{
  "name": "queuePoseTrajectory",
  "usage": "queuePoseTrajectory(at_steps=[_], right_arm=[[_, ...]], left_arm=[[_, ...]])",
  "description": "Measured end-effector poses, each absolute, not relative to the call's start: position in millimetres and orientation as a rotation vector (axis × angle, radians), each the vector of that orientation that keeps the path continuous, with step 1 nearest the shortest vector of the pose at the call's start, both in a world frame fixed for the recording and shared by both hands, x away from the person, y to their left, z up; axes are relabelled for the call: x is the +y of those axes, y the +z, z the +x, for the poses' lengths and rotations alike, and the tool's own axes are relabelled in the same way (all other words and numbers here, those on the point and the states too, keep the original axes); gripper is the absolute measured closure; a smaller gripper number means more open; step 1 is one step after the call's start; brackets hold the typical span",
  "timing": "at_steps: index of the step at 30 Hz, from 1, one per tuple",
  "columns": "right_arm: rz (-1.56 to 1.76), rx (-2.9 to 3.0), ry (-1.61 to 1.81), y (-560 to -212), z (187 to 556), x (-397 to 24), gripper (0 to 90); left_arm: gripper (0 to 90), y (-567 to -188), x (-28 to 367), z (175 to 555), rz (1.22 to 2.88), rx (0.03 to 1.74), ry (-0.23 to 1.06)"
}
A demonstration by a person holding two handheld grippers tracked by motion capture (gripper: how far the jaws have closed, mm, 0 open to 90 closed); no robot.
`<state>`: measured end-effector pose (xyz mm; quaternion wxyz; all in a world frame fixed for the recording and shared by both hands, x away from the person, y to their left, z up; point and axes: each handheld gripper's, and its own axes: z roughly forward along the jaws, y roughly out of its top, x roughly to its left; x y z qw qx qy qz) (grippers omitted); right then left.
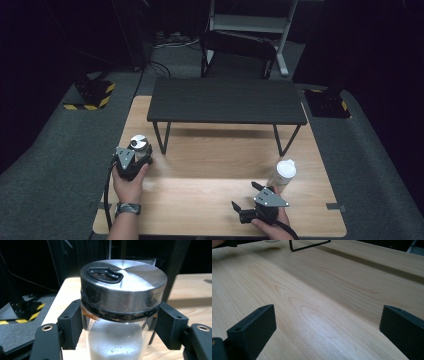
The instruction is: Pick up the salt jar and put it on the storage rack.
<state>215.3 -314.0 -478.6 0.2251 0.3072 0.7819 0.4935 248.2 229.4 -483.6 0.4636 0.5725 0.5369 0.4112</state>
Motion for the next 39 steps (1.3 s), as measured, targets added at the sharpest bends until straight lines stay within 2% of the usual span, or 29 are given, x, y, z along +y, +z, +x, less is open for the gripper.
queuePoseTrajectory(at_steps=[19, 27, 39], right_arm=[[0.864, 2.148, 1.376, -480, 217, -315, 0.6], [0.860, 2.143, 1.381, -480, 216, -316, 0.6], [0.847, 2.143, 1.377, -481, 215, -316, 0.6]], left_arm=[[31.7, -462, 207, 210, 1.433, 1.261, 0.977], [31.7, -460, 199, 202, 1.411, 1.248, 0.922], [31.7, -445, 174, 194, 1.444, 1.164, 0.918]])
